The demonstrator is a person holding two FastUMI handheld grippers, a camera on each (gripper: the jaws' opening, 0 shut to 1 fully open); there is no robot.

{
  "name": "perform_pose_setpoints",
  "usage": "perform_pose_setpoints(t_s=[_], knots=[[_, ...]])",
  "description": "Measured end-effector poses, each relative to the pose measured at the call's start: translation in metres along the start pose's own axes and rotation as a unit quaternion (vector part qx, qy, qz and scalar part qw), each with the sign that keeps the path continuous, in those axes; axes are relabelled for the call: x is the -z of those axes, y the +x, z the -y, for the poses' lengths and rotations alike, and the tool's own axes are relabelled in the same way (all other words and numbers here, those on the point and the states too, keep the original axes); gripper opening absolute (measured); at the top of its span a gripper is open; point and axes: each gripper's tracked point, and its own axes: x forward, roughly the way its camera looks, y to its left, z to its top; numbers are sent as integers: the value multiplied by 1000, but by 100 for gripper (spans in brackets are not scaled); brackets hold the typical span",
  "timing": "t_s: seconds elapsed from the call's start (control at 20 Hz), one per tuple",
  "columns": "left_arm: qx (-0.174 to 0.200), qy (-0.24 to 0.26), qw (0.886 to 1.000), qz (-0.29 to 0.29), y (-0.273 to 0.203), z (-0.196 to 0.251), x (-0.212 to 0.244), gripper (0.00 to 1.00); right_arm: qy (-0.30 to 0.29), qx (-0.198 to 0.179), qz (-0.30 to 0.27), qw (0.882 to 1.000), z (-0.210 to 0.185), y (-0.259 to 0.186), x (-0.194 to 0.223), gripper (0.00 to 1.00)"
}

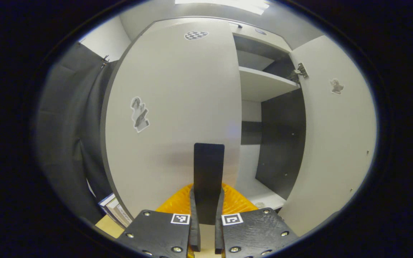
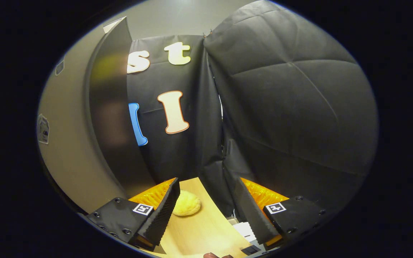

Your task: Open the right door of the double-door shoe cabinet with the right hand, and open the left door with the left hand.

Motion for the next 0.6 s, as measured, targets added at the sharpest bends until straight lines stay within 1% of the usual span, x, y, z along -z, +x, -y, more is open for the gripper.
perform_pose_setpoints(t_s=[0.05,0.15,0.4,0.5,0.6], knots=[[3,-1,1000,1,-1,-1,1,18,-1,4,3,1000,0,-8,-1,92],[8,-7,1000,6,-4,-5,1,18,-1,14,9,1000,1,-27,-2,98],[34,-20,999,8,-6,-13,-2,17,-7,51,9,999,8,-71,8,98],[40,-24,999,9,-5,-15,-4,17,3,55,6,998,4,-83,11,98],[44,-27,999,10,-5,-18,-7,18,21,50,13,998,-5,-93,10,98]])
